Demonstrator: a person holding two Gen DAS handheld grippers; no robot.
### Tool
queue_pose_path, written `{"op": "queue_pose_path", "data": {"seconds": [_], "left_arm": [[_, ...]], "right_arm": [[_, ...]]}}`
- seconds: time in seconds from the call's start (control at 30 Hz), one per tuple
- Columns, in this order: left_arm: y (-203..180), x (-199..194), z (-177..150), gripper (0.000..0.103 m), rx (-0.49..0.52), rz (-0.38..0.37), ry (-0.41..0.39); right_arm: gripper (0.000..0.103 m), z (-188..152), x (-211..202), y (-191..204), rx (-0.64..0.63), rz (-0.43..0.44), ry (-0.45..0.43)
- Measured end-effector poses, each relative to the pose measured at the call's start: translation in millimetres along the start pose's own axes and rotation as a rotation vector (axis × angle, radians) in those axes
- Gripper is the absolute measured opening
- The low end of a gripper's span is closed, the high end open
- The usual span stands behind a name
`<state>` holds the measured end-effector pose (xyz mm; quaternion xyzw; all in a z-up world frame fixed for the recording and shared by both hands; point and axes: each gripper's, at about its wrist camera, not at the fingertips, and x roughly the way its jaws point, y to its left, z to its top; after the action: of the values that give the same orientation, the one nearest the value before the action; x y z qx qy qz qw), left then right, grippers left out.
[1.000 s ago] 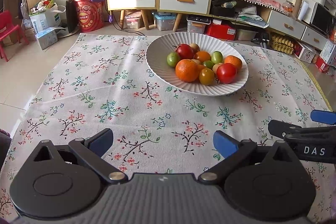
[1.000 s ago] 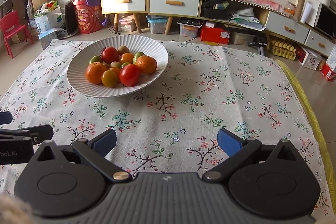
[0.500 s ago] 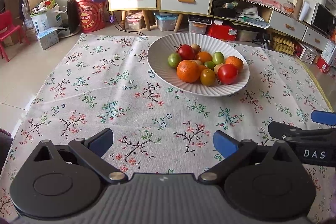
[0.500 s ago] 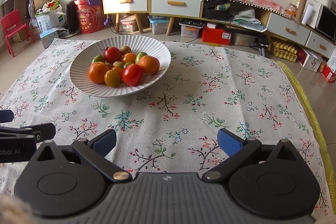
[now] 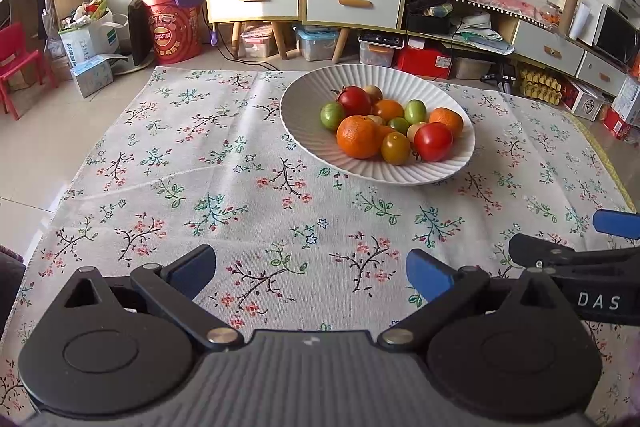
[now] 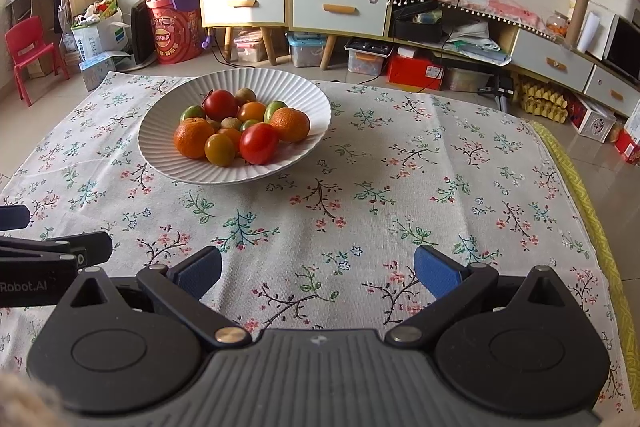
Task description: Organize fruits
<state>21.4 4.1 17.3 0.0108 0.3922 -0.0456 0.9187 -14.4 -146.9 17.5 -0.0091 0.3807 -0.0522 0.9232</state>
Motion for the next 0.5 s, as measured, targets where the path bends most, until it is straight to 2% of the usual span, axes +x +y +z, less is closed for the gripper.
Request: {"op": "queue_pose_path", "data": {"seconds": [0.5], "left_arm": [[1.5,-1.5,0.9,0.103,-0.005,-0.006,-0.006]], "right_arm": [[0.102,0.1,-0.5,1.1,-0.002,0.001,0.0]]}}
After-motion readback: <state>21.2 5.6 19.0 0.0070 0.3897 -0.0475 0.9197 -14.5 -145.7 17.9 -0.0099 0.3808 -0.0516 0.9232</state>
